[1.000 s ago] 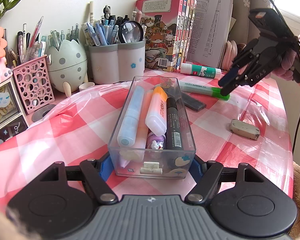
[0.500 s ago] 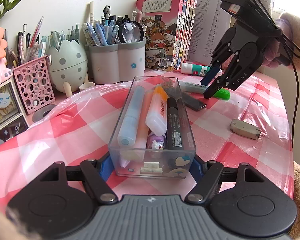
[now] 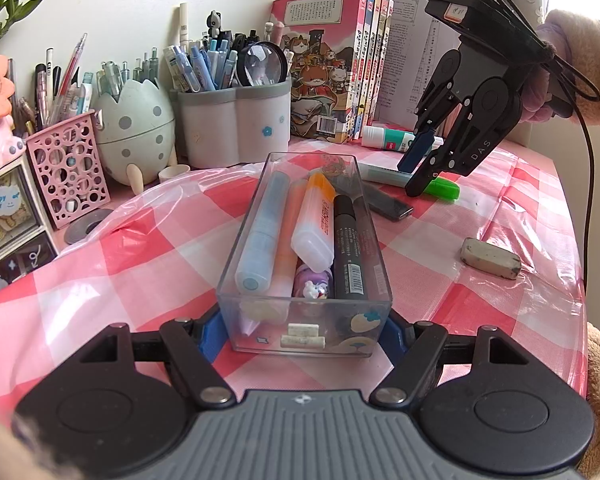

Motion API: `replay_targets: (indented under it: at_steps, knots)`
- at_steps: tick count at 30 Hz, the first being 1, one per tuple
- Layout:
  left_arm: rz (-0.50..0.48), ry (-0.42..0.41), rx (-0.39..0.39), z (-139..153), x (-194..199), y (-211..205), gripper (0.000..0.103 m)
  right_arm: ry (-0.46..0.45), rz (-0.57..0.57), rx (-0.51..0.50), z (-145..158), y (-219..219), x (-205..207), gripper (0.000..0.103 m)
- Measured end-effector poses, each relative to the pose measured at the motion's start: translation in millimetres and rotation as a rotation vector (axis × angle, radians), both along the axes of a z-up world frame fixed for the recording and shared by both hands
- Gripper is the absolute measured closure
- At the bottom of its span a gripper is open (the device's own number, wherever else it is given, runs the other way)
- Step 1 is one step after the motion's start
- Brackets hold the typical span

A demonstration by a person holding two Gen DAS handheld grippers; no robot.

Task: Organize stationery
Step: 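Move the right gripper to the green HIGH highlighter and grasp it, then carry the green highlighter over the clear box and lower it inside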

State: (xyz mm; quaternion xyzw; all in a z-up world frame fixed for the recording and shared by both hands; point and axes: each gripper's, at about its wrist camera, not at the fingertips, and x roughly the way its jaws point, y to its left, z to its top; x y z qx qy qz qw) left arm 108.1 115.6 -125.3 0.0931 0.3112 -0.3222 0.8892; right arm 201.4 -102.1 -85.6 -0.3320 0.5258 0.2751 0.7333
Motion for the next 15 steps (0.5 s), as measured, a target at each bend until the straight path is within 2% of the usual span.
replay_targets:
  at_steps: [9, 15]
  knots:
    - [0.000, 0.000, 0.000, 0, 0, 0, 0.054, -0.045, -0.039, -0.025, -2, 6, -4, 0.081]
    - [0.000, 0.000, 0.000, 0, 0, 0, 0.054, -0.058, -0.030, -0.003, 13, 5, -8, 0.082]
